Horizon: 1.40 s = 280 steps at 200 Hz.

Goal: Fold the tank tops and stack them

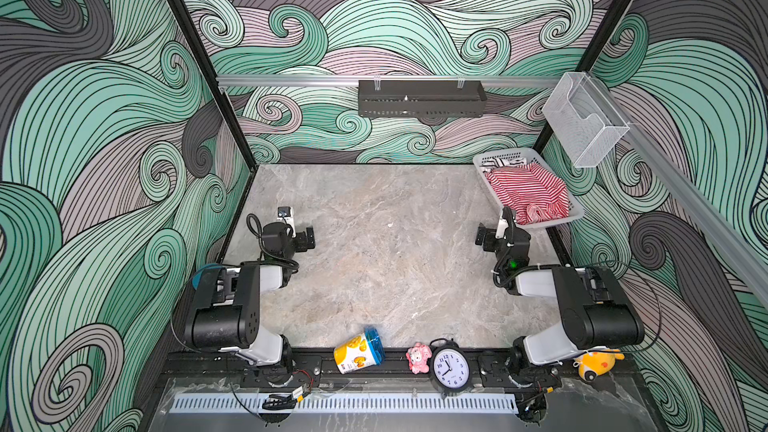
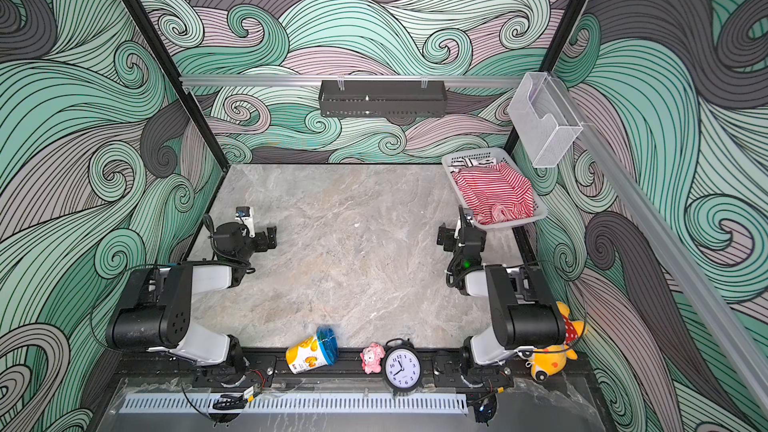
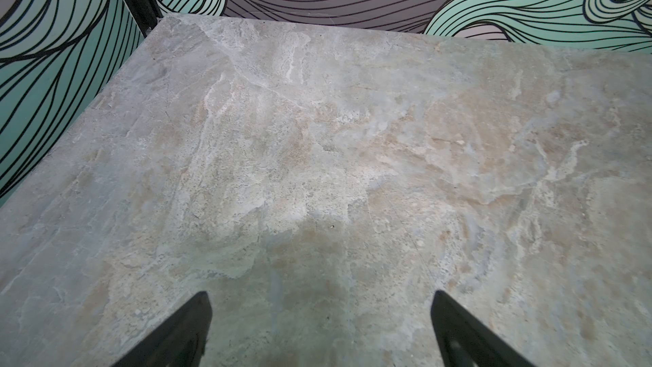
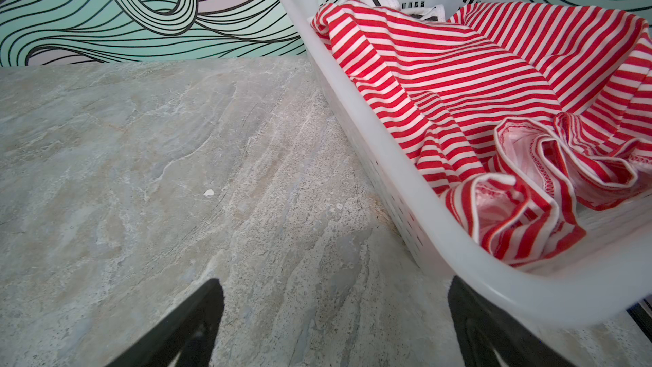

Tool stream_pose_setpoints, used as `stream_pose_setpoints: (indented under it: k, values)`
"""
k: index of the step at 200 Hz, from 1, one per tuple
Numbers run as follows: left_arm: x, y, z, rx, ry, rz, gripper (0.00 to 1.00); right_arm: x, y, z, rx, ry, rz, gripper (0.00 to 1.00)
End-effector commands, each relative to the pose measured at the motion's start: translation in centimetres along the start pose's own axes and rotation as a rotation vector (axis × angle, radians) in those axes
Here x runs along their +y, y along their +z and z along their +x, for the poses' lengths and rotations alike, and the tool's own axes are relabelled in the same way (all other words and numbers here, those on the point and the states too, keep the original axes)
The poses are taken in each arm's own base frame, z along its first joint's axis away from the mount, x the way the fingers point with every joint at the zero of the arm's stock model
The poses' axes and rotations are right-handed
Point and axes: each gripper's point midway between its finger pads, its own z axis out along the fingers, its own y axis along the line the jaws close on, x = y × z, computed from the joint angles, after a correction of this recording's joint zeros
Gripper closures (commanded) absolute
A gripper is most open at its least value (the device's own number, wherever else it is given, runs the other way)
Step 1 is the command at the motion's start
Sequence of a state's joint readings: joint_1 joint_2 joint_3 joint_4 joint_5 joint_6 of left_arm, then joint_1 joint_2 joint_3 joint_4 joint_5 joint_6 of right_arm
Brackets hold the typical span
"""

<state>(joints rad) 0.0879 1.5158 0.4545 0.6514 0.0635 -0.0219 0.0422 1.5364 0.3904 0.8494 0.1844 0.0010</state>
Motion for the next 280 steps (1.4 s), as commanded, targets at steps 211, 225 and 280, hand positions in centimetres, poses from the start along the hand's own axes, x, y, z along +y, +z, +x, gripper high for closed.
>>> stream_pose_setpoints:
  k: [211, 225, 280]
  values:
    - [-1.0, -5.3, -7.4, 0.222, 0.045, 0.044, 0.01, -1.5, -5.1, -4.1, 0.63, 0.237, 0.232, 0.0]
    - [-1.9, -6.3, -7.7, 0.307, 0.064, 0.103, 0.01, -2.8, -5.3, -6.0, 0.644, 0.186, 0.293, 0.01]
    - [-3.5, -8.1, -7.2, 0.392, 0.099, 0.204, 0.04, -8.2, -2.6, -8.3, 0.718, 0.298, 0.343, 0.0]
